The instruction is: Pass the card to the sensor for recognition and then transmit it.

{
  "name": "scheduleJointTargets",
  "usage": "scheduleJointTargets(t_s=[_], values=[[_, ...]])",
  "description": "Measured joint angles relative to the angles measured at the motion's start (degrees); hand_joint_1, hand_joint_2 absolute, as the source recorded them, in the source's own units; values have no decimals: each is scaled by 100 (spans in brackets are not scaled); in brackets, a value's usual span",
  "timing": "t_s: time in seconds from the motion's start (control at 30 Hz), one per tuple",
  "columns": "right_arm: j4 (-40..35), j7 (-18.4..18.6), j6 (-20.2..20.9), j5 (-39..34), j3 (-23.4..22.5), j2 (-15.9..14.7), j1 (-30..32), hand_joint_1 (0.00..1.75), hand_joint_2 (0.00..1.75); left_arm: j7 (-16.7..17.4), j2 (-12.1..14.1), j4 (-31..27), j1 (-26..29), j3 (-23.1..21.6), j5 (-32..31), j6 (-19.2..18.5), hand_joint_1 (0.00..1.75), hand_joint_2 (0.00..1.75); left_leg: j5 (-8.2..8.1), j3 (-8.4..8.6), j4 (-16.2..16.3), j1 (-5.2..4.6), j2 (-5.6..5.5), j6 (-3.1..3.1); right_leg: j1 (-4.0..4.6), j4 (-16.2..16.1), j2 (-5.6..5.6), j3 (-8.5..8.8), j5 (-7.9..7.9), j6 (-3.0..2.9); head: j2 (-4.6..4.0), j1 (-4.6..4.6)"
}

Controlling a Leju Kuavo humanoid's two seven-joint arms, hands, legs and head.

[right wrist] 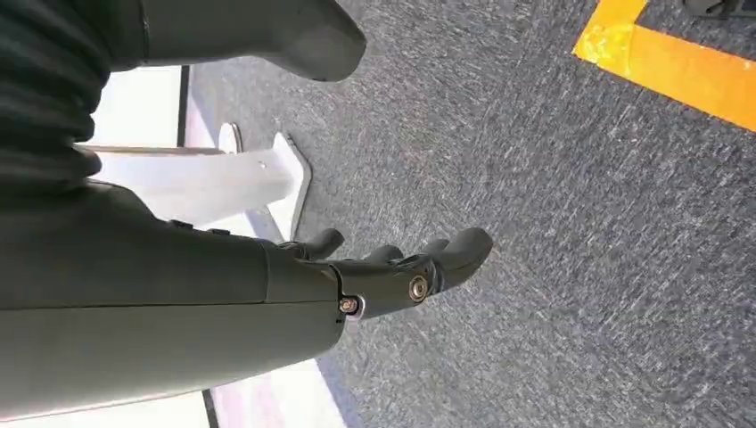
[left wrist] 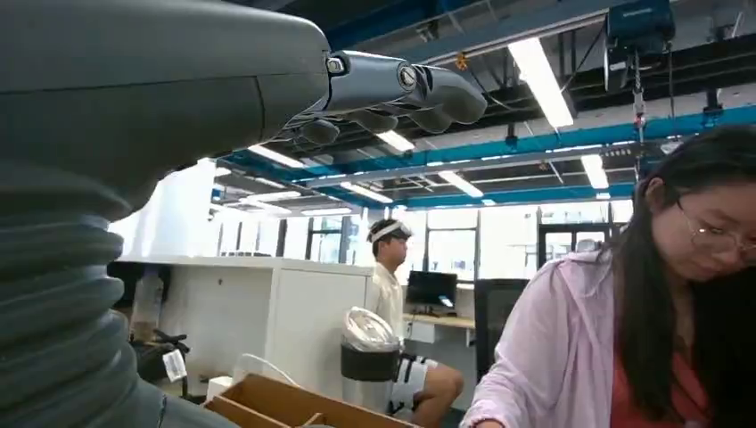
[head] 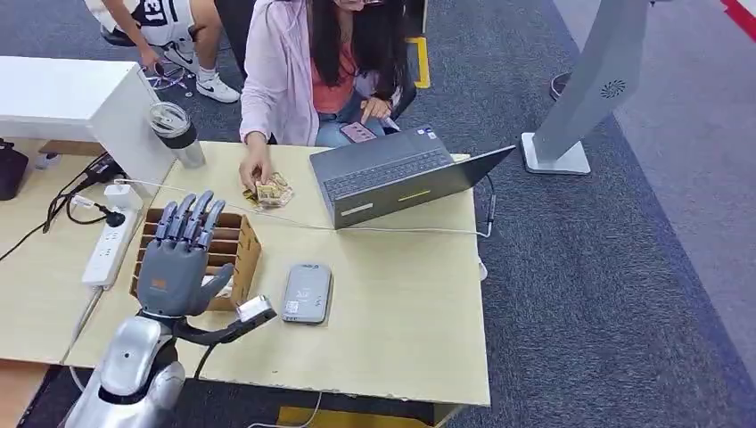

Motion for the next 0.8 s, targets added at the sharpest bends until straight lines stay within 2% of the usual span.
scheduleJointTargets(t_s=[0.07,0.13,0.37,0.5,0.8], values=[[0,-2,-28,-11,-28,9,2,0,175,2,33,-85,88,-46,-20,-162,0,175,0,1,0,-1,0,0,0,0,1,2,0,0,0,0],[0,-2,-66,-33,-103,31,8,0,175,53,92,-247,294,-169,-66,-493,0,175,0,2,0,-2,2,0,-1,-1,3,1,0,0,0,-2],[0,-20,-133,-101,-269,81,34,0,175,523,258,-476,834,-533,-57,-1497,0,175,-4,-5,-1,-1,2,-1,-1,-3,3,-5,0,0,0,0],[0,-2,-138,-101,-336,101,51,0,175,632,384,-520,1072,-542,28,-1632,0,175,-3,-5,-2,1,1,-1,0,-3,0,-8,-1,0,0,0],[0,15,-131,-28,-391,105,54,0,175,726,516,-577,1245,-531,186,-1705,0,175,-2,-5,-2,0,0,-2,0,-1,0,-4,-1,0,0,-2]])
